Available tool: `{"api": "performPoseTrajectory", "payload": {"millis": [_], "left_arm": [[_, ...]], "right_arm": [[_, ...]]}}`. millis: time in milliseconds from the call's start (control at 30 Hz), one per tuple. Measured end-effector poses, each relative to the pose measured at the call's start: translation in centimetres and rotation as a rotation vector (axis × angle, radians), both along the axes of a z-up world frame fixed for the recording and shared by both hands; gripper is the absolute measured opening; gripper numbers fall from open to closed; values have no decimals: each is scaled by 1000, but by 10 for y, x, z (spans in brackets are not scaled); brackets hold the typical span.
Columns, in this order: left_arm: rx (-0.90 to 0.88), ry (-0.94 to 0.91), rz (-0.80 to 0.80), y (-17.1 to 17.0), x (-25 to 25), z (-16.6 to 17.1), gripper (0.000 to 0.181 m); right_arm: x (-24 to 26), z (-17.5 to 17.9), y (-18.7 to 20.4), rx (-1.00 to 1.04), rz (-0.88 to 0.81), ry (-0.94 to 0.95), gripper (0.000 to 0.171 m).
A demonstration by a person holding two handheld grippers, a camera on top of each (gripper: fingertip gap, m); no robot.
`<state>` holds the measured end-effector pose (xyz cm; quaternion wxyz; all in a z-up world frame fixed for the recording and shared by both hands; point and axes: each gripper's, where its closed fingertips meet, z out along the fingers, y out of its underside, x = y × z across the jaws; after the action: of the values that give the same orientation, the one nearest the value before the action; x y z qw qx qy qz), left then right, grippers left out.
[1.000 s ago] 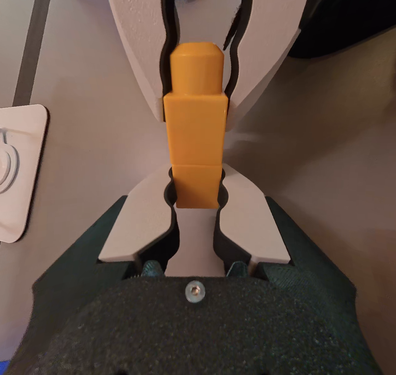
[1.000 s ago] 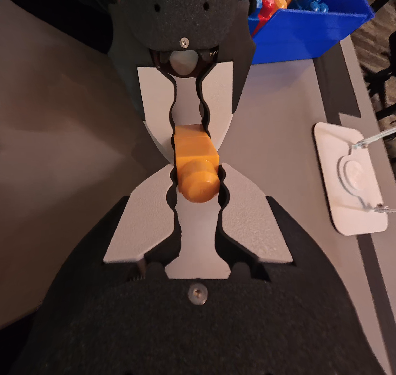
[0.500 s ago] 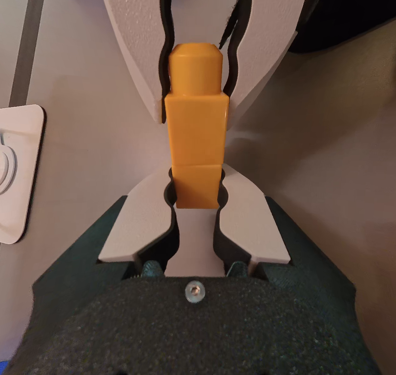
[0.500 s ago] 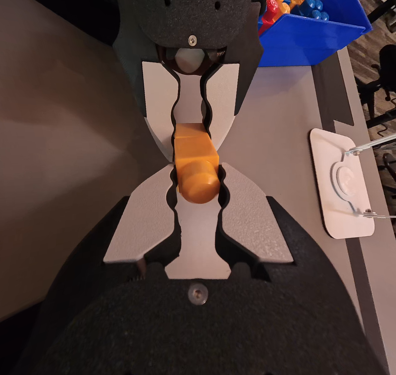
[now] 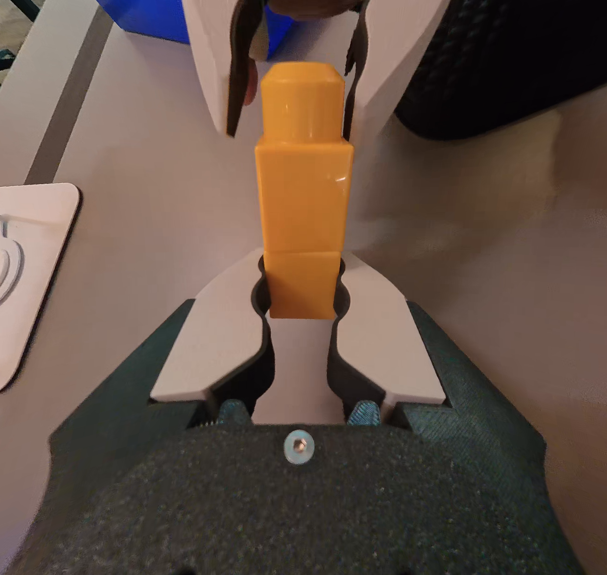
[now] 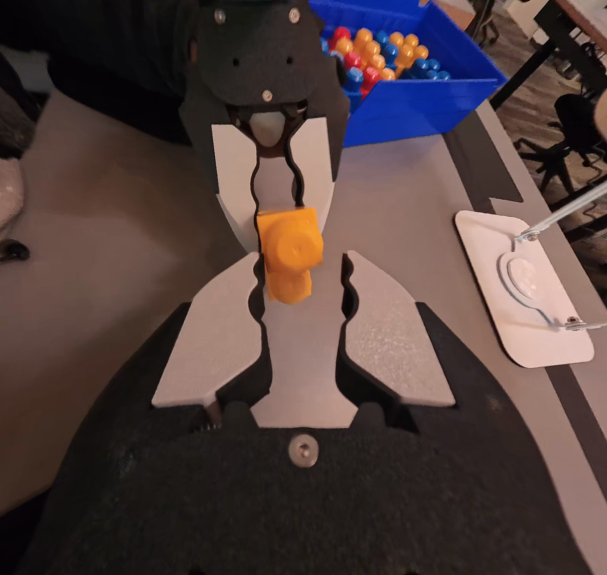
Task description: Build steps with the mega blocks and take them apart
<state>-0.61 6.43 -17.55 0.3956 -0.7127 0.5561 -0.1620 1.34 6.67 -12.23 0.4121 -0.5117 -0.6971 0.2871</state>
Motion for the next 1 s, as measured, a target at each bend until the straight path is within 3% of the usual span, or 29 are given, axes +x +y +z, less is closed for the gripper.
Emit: {"api": "performPoseTrajectory", "payload": {"millis": [367, 700, 1000], "left_arm": [[-145, -375, -39, -6, 6, 37, 36], [-248, -465, -120, -21, 22, 32, 36], [-241, -474, -130, -23, 24, 32, 36]], "right_arm": [[11, 7, 6, -104, 18, 85, 46], [3, 26, -14, -174, 101, 186, 44], [7, 11, -18, -204, 122, 84, 28]]}}
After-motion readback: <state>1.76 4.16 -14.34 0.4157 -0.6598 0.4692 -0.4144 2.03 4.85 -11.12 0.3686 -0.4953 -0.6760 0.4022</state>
